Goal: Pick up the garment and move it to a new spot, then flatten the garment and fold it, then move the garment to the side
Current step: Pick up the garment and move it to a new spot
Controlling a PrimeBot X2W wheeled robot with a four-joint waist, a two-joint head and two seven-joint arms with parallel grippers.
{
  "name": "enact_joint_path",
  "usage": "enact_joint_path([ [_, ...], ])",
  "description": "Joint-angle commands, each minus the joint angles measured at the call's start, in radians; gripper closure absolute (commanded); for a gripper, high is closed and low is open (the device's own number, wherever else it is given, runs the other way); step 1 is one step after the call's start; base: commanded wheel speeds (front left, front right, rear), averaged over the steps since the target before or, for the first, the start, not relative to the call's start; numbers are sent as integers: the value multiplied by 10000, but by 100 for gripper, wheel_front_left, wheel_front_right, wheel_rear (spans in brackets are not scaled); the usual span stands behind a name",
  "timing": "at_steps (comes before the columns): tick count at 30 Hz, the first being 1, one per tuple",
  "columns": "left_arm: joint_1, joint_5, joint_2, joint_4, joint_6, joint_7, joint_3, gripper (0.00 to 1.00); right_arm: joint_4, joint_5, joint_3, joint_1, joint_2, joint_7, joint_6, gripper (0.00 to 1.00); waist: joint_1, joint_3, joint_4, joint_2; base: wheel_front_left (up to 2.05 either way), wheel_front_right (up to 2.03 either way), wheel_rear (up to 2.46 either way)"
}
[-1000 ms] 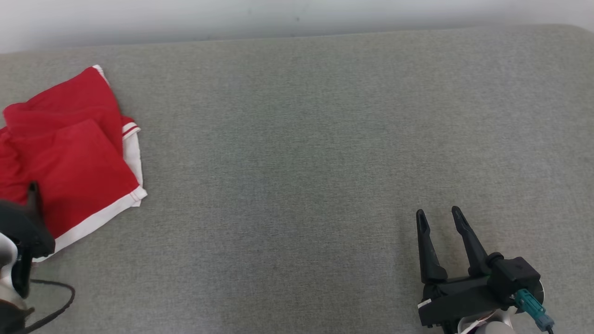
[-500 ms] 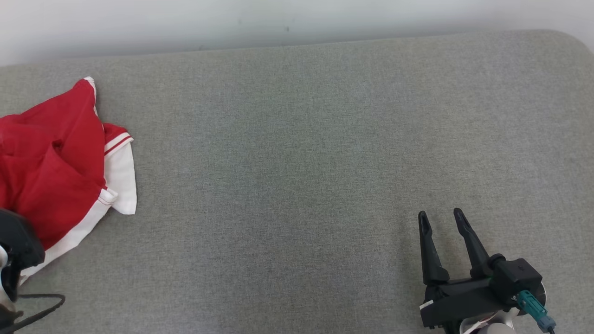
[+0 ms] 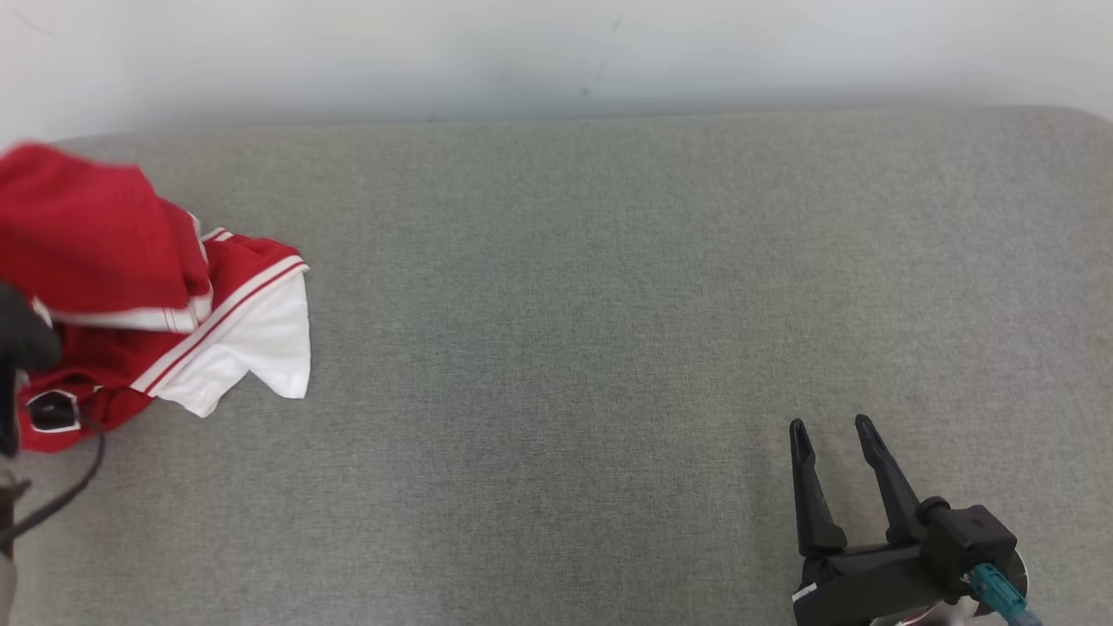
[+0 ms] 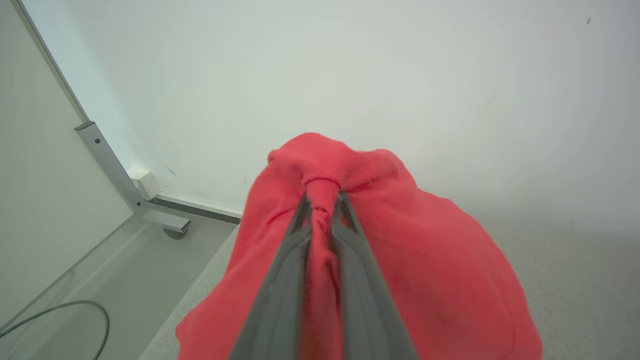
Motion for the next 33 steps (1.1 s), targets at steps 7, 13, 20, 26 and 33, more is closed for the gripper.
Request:
enact_joint_path([
  [7, -834, -210, -255, -1053, -207, -531, -298, 100, 78, 105, 102, 166, 5, -8, 34, 0, 0, -360, 86, -1, 0, 0, 0],
  [13, -1316, -533, -815, -2500, -297, -402, -831, 100, 88, 254, 189, 247, 5, -8, 34, 0, 0, -459, -319, -1, 0, 0, 0],
  [20, -907, -975, -1793, -4719, -323, 22, -1648, 100, 129, 340, 199, 248, 5, -8, 34, 0, 0, -494, -1501, -1, 0, 0, 0],
  [26, -55, -1021, -2478, -5810, -266, 320, -2286, 100, 211, 361, 222, 290, 5, -8, 34, 0, 0, -529, -2596, -1, 0, 0, 0],
  [33, 1137, -1059, -3201, -6086, -246, 481, -3126, 100, 226, 381, 133, 378, 8, -8, 34, 0, 0, -392, -3315, -1, 0, 0, 0],
])
